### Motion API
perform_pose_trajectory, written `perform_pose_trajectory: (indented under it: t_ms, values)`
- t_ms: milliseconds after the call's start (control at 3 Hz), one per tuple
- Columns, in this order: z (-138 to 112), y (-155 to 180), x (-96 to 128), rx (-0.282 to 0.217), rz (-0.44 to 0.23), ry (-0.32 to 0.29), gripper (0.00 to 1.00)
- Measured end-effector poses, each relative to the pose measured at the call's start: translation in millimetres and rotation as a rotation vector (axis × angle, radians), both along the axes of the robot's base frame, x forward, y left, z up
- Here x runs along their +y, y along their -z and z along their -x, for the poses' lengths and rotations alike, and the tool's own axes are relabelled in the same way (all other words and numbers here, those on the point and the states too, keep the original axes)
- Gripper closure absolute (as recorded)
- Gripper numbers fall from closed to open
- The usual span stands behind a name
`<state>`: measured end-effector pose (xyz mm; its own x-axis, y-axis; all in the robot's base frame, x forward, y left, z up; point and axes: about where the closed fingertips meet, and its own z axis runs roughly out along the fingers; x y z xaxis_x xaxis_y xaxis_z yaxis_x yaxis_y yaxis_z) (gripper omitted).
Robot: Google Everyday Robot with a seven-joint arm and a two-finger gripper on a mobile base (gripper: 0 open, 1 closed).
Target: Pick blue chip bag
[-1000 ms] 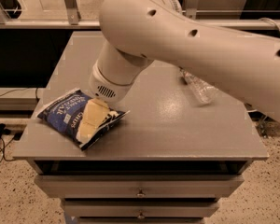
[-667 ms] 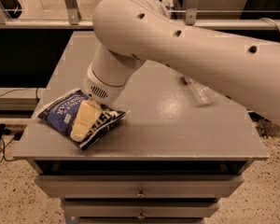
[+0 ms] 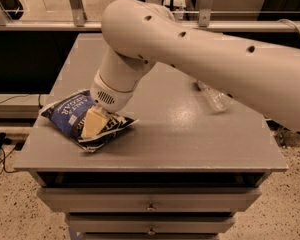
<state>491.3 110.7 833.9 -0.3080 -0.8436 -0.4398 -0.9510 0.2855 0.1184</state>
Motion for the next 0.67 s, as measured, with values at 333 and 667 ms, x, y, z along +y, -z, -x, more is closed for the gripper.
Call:
perform_pose_trajectory:
  t_ms: [333,667]
  values:
    - [-8,-36,-2,-0.039,-0.074,0.000,0.81]
    - [-21,-85,-2,-0.090,-0.200,-0.015,1.00]
